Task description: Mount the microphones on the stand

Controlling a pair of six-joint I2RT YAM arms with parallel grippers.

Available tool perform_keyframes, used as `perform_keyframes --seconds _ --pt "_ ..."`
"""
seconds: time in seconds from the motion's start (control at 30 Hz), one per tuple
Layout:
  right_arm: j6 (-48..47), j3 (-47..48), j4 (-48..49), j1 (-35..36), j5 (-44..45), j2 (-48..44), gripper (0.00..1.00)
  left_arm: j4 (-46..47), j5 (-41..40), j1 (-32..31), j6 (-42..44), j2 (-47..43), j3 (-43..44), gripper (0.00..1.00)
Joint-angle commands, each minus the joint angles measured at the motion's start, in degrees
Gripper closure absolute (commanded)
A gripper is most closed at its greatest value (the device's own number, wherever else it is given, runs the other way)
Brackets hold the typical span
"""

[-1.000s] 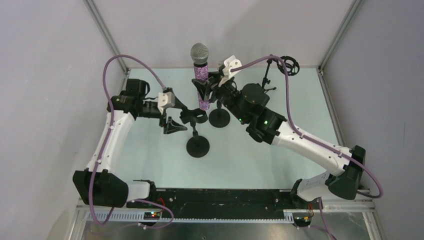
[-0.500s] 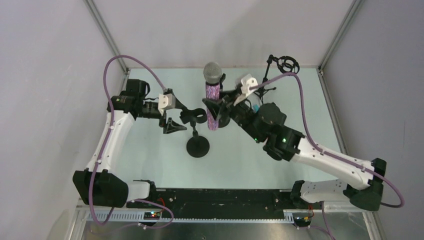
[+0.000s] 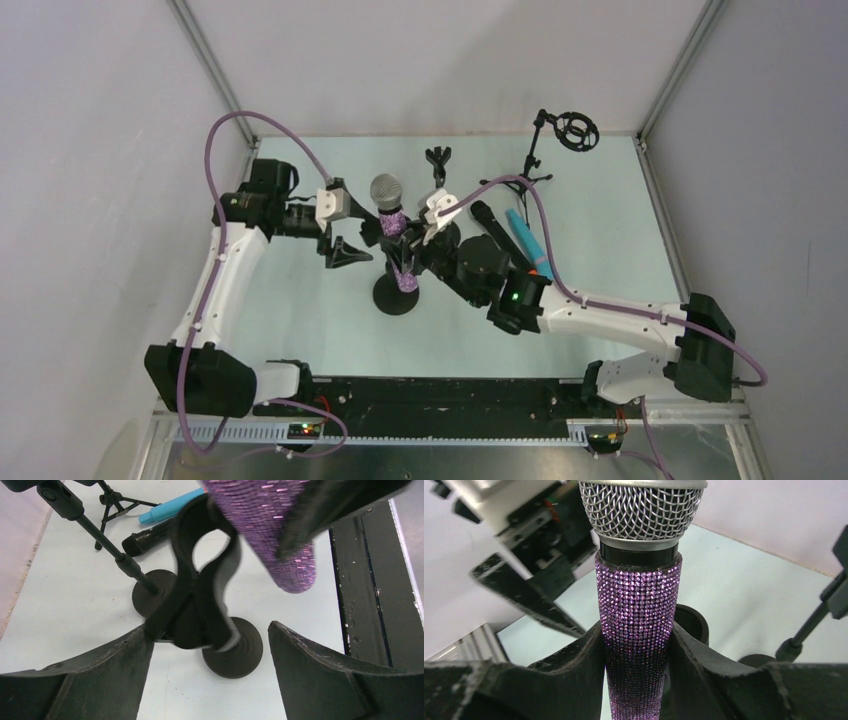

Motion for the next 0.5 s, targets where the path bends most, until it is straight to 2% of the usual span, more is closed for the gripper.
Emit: perform_keyframes --seconds 0.0,0.23,0.47 --pt "-0.57 2.09 8.23 -3.67 3.19 0.33 1.0 -0.15 0.56 0.34 -0.94 -2.33 0.84 0.12" --pt "-0.96 2.06 5.55 -5.24 2.85 -0.33 1.0 -0.19 1.44 0.34 -3.05 -3.23 1.01 0.12" --pt "-1.4 0.19 4.34 -2.42 3.68 -2.33 1.0 -0.31 0.18 0.4 -2.96 -3.18 1.01 0.11"
